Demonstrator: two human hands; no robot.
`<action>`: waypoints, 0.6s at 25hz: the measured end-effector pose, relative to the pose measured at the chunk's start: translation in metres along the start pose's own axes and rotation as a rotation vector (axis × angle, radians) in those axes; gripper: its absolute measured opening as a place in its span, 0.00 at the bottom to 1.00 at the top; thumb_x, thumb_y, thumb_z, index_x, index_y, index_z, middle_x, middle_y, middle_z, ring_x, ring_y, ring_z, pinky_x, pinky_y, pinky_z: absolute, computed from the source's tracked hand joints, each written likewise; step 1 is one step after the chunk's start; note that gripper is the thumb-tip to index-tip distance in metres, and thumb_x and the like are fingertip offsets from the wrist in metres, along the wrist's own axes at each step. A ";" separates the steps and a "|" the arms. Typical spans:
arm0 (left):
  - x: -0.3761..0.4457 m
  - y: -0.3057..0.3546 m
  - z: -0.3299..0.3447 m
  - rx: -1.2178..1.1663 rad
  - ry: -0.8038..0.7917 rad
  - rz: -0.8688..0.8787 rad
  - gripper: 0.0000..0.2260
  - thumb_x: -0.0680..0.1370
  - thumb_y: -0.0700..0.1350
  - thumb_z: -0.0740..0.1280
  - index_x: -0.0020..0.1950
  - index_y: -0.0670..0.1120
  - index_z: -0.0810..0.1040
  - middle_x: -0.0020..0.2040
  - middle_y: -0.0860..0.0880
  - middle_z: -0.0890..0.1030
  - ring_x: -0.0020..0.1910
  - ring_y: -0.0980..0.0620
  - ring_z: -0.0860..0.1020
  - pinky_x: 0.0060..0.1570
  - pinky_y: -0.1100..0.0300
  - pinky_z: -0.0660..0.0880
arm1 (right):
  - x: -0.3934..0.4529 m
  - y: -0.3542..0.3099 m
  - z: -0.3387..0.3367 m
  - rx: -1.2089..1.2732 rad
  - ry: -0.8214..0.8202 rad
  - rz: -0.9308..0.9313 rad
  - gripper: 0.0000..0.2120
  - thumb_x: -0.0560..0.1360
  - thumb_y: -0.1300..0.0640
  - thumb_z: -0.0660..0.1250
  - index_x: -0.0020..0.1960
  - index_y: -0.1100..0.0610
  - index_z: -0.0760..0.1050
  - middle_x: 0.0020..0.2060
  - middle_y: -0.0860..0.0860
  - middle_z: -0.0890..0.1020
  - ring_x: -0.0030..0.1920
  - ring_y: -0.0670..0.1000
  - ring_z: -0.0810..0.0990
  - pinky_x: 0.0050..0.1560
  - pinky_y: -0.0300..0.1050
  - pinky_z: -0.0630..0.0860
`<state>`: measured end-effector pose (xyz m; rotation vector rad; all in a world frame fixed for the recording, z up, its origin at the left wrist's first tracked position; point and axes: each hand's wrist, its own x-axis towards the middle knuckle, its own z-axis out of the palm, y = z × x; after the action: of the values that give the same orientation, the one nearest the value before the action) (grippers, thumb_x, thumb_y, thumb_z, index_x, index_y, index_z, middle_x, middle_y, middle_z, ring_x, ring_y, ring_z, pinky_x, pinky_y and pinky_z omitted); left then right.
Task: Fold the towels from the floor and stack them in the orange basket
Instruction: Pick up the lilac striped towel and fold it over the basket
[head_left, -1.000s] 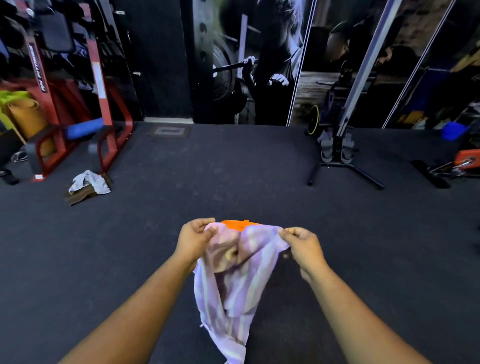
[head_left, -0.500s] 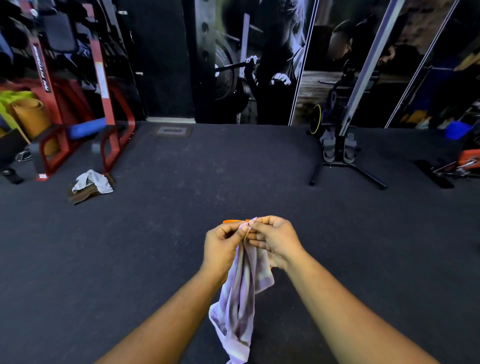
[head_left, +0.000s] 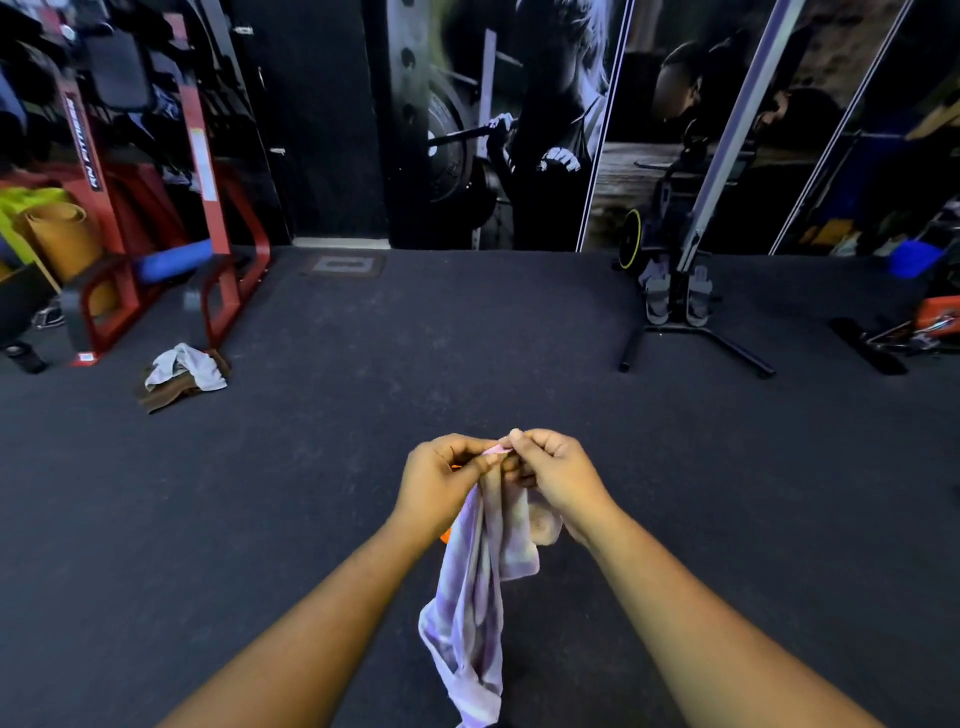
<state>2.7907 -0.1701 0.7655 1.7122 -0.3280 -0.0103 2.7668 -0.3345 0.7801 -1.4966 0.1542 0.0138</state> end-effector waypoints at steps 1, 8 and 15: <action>0.005 0.004 -0.004 -0.027 -0.025 -0.006 0.07 0.79 0.37 0.72 0.50 0.48 0.88 0.48 0.51 0.88 0.51 0.52 0.86 0.53 0.56 0.80 | 0.001 0.004 -0.007 -0.173 -0.010 -0.134 0.07 0.82 0.57 0.68 0.47 0.55 0.83 0.39 0.47 0.86 0.40 0.44 0.82 0.45 0.39 0.78; 0.062 0.055 -0.026 -0.123 0.073 0.028 0.09 0.86 0.44 0.61 0.48 0.49 0.77 0.40 0.53 0.78 0.40 0.54 0.75 0.42 0.54 0.74 | 0.023 0.022 -0.037 -0.938 -0.059 -0.418 0.25 0.74 0.31 0.60 0.45 0.53 0.78 0.49 0.46 0.74 0.53 0.51 0.70 0.54 0.47 0.67; 0.142 0.093 -0.096 0.091 0.335 0.154 0.09 0.85 0.48 0.61 0.46 0.52 0.75 0.41 0.52 0.77 0.43 0.52 0.73 0.47 0.52 0.71 | 0.042 -0.033 -0.105 -1.587 0.071 -0.188 0.19 0.81 0.37 0.60 0.62 0.47 0.77 0.60 0.50 0.73 0.67 0.56 0.68 0.63 0.55 0.69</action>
<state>2.9260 -0.1207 0.8979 1.7390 -0.2111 0.4056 2.8018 -0.4451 0.8015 -3.0934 0.0322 -0.0892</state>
